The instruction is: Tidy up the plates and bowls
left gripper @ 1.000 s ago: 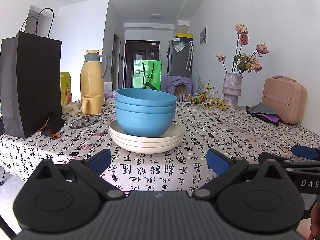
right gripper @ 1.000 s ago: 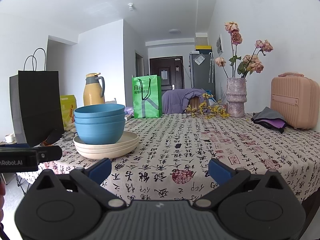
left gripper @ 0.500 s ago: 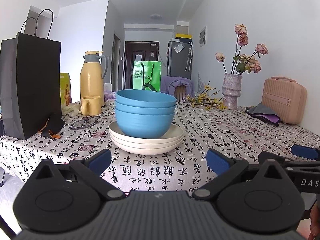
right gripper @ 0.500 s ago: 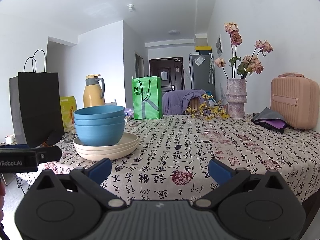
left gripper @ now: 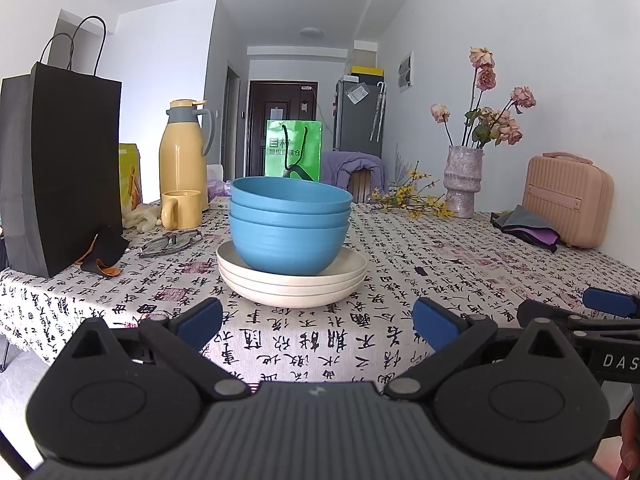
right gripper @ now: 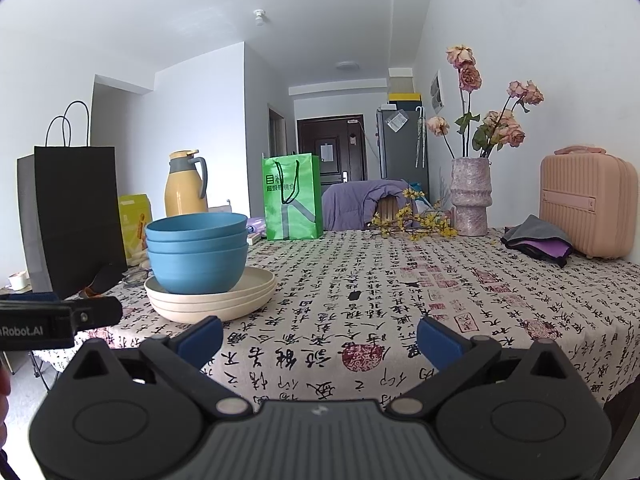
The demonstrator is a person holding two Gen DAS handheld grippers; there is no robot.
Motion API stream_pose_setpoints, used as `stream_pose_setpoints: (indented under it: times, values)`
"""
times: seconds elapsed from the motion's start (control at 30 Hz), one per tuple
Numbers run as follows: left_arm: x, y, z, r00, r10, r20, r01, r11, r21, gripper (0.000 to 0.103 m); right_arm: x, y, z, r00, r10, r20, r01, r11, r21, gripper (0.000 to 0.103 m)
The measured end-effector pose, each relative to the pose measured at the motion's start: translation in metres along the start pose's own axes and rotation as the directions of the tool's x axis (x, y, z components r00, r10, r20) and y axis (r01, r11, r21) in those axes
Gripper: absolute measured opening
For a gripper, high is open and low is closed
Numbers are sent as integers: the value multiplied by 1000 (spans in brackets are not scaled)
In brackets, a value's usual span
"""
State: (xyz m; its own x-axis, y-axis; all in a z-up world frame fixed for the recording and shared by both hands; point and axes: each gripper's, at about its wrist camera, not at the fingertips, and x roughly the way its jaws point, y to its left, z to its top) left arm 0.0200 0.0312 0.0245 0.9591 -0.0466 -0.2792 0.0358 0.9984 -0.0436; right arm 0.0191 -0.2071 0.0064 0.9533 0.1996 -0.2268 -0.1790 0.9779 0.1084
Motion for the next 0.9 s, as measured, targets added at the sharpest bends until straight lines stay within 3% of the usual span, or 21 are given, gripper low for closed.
stream_pose_setpoints:
  times: [0.9]
  values:
    - [-2,-3,-3,1000,9,-1,-9,1000,10,103,0,5,0,1000,8,1,-8,1000,-5,103]
